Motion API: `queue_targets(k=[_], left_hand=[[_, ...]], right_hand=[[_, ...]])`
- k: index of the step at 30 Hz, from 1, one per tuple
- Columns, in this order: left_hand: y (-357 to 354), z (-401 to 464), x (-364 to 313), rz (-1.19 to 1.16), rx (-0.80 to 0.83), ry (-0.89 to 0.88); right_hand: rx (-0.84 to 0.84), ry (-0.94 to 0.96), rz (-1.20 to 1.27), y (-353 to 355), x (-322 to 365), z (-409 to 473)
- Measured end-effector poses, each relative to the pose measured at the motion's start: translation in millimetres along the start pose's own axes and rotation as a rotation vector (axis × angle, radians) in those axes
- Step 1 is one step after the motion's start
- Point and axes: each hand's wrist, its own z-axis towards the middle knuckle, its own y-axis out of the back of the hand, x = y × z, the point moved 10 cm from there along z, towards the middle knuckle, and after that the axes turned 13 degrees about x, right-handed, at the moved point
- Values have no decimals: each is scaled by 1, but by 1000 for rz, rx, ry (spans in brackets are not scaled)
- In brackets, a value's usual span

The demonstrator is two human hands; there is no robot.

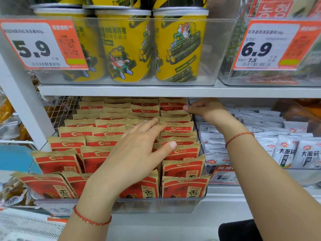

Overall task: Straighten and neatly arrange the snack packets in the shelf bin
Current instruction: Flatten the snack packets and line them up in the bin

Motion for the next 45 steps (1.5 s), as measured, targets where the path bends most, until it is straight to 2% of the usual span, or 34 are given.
queue_targets(k=[7, 12, 16, 21, 29, 33, 36, 39, 43, 45], left_hand=[[0, -1, 1, -11, -3, -4], [0, -2, 0, -24, -17, -19], [0, -1, 1, -16, -20, -15], [2, -4, -1, -37, -36, -24], [15, -11, 6, -264, -203, -70], [37, -24, 2, -348, -418, -168], [49, -32, 6, -438, -537, -214], [48, -31, 4, -434, -522, -235], [48, -32, 1, -169, -556, -150], [53, -38, 5, -124, -602, -119]], right_hand=[[-35, 57, 60, 1, 5, -6], [-32, 212, 115, 5, 29, -30], [-45, 300, -12, 4, 42, -46], [-179, 375, -384, -5, 58, -68], [-292, 656, -351, 0, 86, -113], [-273, 789, -213, 7, 102, -134], [-208, 792, -148, 9, 106, -138], [-128, 756, -145, 4, 107, -138], [78, 503, -38, 0, 88, -123], [95, 381, -18, 11, 71, -115]])
